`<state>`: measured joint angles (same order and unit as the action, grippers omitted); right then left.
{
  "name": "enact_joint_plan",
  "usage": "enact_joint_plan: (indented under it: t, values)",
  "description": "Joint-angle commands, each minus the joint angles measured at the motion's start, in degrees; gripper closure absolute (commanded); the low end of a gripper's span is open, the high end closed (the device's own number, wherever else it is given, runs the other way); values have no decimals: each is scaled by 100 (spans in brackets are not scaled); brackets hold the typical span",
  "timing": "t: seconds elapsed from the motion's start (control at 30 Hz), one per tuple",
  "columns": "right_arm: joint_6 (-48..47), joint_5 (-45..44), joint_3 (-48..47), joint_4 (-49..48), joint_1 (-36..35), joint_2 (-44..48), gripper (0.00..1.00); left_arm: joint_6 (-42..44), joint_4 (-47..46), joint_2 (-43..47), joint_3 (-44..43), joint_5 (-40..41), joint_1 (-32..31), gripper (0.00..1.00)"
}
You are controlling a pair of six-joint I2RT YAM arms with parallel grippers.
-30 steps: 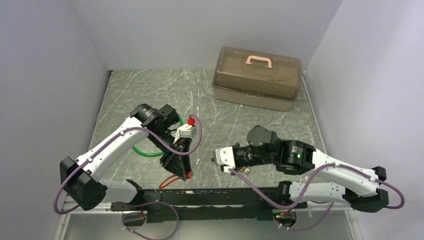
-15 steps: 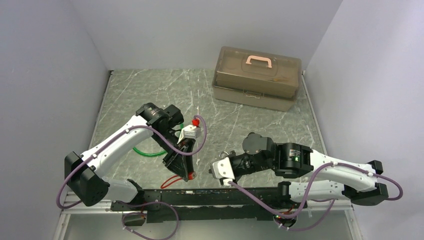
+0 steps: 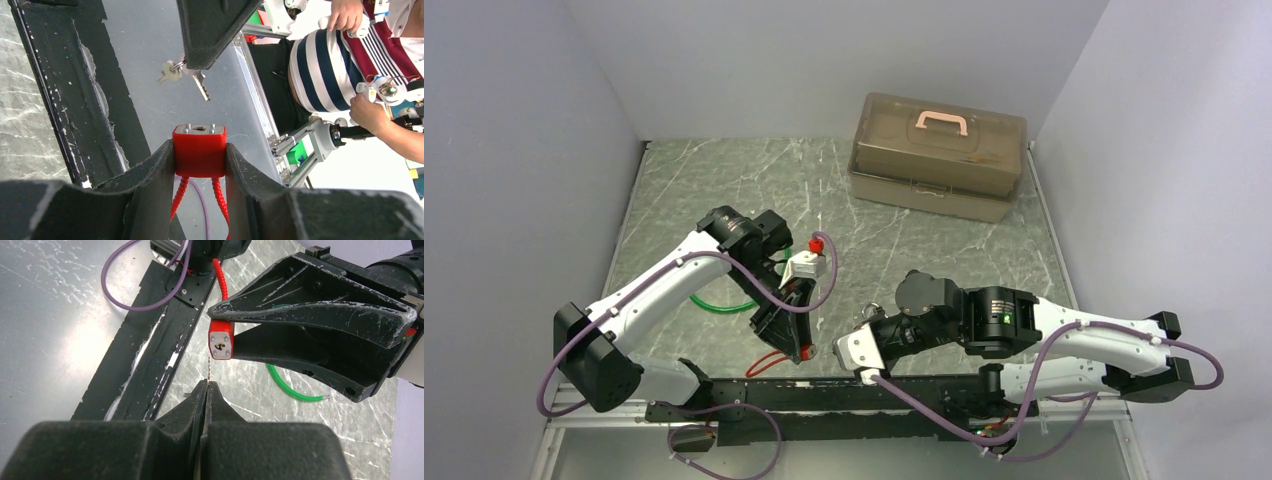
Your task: Unlock with the key
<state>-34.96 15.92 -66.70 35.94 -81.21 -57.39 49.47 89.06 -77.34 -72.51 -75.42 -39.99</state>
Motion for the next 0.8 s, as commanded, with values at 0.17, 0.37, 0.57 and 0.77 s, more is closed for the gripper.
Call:
enact_joint_plan:
  t: [0.17, 0.37, 0.57, 0.77]
  values:
    - [-90, -180, -289, -263, -36, -167, 100, 143, 152, 205, -142, -277, -112, 100]
    - [-108, -150, -332, -325, -38, -229, 100, 149, 144, 208, -130, -284, -123, 100]
    - [-125, -163, -359, -395, -40, -231, 100, 158, 139, 193, -133, -289, -116, 100]
    - [-115, -120, -333, -429, -49, -246, 100, 138, 139, 158, -189, -311, -118, 100]
